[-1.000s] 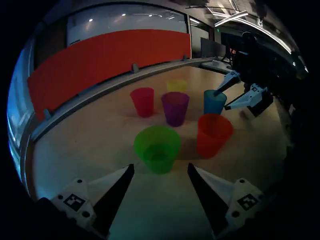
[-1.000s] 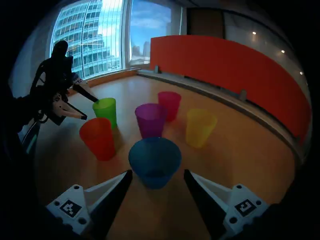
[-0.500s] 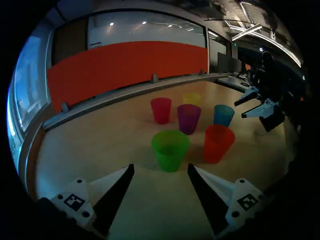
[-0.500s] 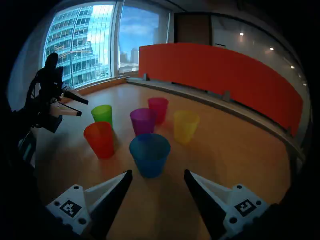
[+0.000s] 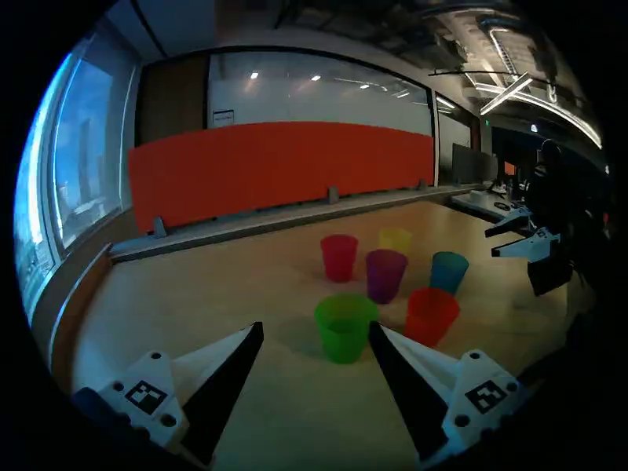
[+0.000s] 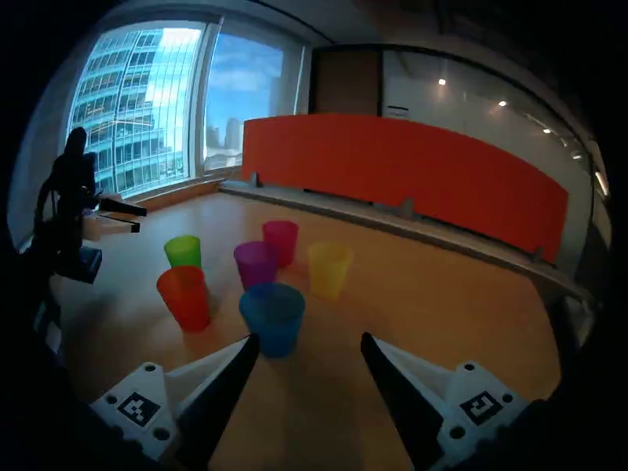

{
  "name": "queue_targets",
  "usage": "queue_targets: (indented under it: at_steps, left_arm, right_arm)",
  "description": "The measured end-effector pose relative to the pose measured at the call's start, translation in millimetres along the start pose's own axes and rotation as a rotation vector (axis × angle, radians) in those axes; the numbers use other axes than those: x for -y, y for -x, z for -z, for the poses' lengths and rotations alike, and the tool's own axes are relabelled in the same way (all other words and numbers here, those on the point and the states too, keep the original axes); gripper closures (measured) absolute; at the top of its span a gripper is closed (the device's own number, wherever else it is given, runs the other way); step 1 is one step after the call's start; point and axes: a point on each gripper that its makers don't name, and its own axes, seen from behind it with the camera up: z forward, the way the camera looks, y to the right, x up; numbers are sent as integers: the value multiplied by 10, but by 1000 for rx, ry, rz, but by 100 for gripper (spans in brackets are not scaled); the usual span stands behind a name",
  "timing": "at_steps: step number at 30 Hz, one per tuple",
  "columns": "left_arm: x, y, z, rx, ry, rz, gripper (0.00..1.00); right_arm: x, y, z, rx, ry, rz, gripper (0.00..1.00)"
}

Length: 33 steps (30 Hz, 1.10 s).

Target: Pour water

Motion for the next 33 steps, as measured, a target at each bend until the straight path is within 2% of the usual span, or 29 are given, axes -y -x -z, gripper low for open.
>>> queue_targets:
  at_steps: [12, 18, 26, 33]
  left_arm:
    - [70, -289, 208, -151, -106, 56, 0]
    - [51, -333, 275, -194, -154, 72, 0]
    - [74, -447, 372, -262, -220, 100, 0]
    - [118, -539, 411, -291, -261, 90, 1]
  right_arm:
    - [-334, -331, 262, -132, 197, -37, 0]
    - [-430, -469, 365, -214, 277, -63, 0]
    - [-603, -533, 442, -286, 378, -104, 0]
    - [-765, -568, 512, -340, 476, -128, 0]
